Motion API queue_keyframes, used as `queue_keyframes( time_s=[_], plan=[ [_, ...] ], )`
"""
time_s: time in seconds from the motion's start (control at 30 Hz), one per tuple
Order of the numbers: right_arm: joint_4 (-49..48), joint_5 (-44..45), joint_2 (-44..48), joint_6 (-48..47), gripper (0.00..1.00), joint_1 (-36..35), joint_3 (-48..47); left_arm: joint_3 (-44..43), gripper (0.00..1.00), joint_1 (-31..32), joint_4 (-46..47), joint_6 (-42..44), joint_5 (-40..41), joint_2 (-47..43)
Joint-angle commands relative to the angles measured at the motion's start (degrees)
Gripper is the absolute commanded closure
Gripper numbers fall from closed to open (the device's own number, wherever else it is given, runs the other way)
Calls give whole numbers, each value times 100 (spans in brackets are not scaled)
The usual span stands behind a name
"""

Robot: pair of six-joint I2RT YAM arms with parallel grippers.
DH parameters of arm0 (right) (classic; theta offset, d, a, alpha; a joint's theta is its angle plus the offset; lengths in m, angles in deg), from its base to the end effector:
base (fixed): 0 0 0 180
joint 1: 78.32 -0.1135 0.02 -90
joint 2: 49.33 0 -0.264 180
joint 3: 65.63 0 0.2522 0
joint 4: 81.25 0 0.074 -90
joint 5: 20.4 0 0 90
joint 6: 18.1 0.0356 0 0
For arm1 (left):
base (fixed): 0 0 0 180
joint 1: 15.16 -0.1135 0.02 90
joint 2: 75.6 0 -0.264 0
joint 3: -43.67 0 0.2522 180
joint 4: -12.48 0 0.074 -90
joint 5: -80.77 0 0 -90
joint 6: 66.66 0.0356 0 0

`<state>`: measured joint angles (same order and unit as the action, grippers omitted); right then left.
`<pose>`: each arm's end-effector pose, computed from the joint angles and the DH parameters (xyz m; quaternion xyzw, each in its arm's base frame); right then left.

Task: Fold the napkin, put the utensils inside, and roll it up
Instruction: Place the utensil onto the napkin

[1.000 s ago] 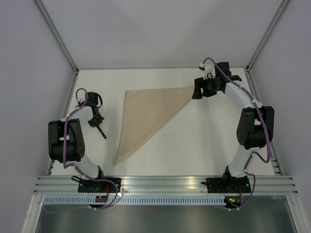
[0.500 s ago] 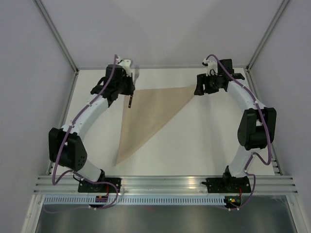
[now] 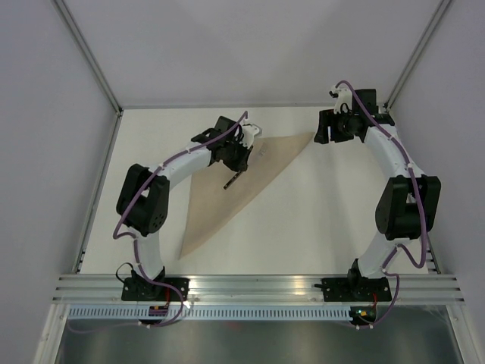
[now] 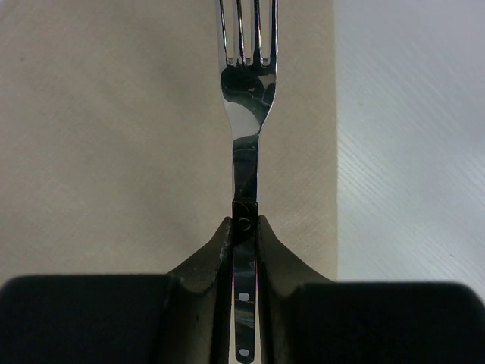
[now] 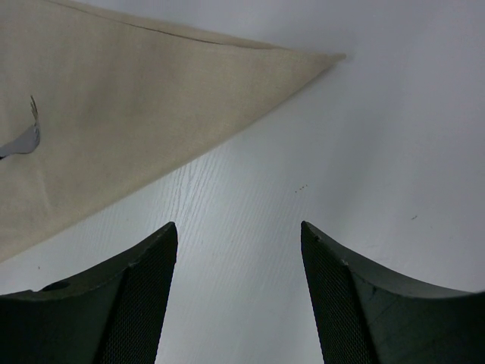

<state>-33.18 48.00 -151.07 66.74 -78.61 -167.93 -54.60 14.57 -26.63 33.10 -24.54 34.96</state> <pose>0.3982 0.0151 0.2955 -0.1113 0.9113 0.1594 0.3630 0.3659 -0.2198 0.2223 0.3574 0.8655 -0.1806 0.3008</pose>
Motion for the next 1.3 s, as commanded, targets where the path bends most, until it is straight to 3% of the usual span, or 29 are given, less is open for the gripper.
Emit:
queue_keyframes(
  time_s=[0.0,0.63,1.27],
  plan=[
    [-64,157,136,130,28,-6,-112,-216,98,216,-32,448,-552,-26],
    [-170,-19,101,69,28,-6,81,39,98,638,117,-518,46,317],
    [-152,-125,154,25,28,-6,213,356,98,806,205,-809,432,545]
  ],
)
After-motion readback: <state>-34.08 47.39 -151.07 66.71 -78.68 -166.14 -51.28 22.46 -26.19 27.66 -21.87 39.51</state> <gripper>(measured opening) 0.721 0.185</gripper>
